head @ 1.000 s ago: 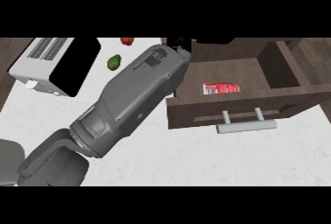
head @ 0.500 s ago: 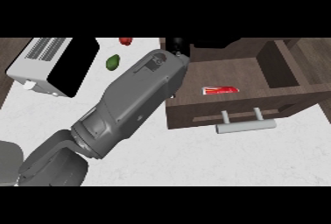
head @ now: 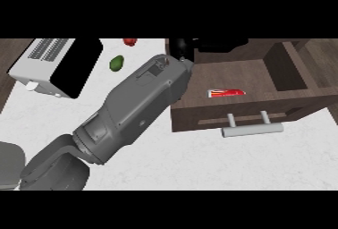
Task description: Pick up the can, place it into the drawer and close the drawer
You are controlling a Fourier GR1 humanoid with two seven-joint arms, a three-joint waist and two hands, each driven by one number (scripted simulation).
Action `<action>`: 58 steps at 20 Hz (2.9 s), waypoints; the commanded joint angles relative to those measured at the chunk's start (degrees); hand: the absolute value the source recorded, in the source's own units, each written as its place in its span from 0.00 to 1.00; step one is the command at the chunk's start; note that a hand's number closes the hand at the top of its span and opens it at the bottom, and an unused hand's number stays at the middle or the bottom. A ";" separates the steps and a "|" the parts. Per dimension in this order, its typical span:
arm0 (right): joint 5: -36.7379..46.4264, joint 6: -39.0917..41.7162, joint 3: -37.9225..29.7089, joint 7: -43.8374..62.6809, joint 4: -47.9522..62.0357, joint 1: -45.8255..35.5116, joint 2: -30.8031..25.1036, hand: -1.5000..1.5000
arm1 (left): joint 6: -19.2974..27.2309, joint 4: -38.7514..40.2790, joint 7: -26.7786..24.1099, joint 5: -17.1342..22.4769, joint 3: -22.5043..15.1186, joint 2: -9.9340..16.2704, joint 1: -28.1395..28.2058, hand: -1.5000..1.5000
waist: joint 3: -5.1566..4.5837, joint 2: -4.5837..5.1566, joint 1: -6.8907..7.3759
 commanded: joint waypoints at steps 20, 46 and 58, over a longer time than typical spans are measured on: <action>59.73 -8.34 29.65 -13.73 8.62 -18.43 1.37 0.00 | -0.06 -1.87 -0.48 3.33 1.30 0.42 -3.44 0.00 | -0.07 -0.78 6.29; 92.75 -37.46 40.57 -17.45 71.72 -48.83 0.37 0.00 | 4.37 -20.04 12.78 -4.88 0.32 14.72 4.90 0.00 | -0.06 -1.24 7.62; 96.14 -56.07 33.81 -21.00 98.16 -60.34 -1.84 0.00 | 3.02 -26.43 14.62 -7.55 1.59 19.95 10.03 0.00 | 0.01 -0.23 8.21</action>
